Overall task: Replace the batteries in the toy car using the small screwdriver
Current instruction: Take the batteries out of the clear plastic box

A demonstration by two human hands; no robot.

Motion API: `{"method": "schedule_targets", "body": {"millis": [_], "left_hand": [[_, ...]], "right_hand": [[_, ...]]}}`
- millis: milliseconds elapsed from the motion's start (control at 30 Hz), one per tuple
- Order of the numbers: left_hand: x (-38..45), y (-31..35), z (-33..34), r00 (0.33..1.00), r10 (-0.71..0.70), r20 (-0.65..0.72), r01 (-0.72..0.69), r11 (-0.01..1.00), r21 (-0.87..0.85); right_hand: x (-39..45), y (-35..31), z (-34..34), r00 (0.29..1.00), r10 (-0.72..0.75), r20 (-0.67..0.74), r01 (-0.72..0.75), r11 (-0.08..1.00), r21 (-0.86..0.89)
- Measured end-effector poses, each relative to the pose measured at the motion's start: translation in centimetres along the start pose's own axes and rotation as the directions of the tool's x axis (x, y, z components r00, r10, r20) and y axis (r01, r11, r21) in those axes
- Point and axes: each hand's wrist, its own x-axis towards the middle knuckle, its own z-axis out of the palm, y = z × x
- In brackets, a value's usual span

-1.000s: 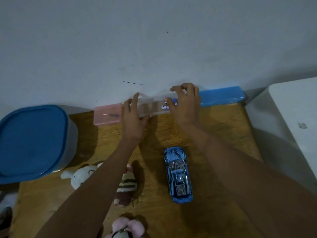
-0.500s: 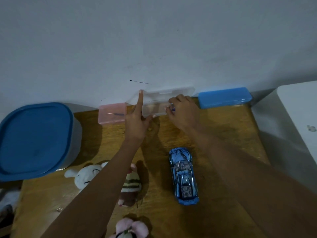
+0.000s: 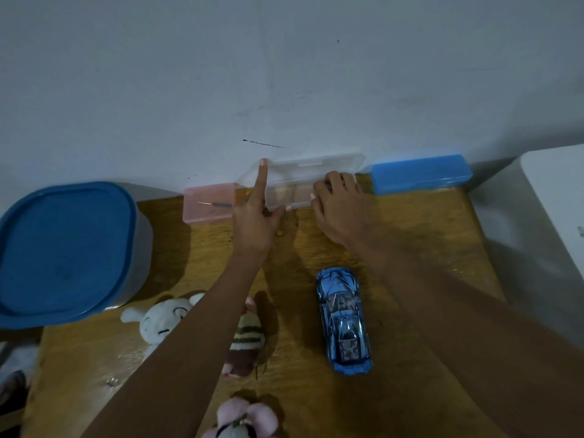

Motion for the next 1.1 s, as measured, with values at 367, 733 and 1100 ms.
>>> {"method": "schedule_targets", "body": {"millis": [367, 733, 1100], "left_hand": [[-0.1, -0.3, 0.3, 1.0, -0.018, -0.001, 0.018, 1.0, -0.02], [-0.2, -0.1, 0.3, 1.0, -0.002, 0.004, 0.002, 1.0, -0.013], [-0.2, -0.1, 0.4, 0.999, -0.035, 0.02, 0.035, 0.999, -0.01]], "right_hand": [[0.3, 0.2, 0.5, 0.998, -0.056, -0.029, 0.056, 0.998, -0.013], [1.9, 0.4, 0.2, 0.991, -0.071, -0.114, 0.092, 0.978, 0.188], [-1.1, 1.3, -0.1, 0.963, -0.224, -0.152, 0.229, 0.973, 0.014]]}}
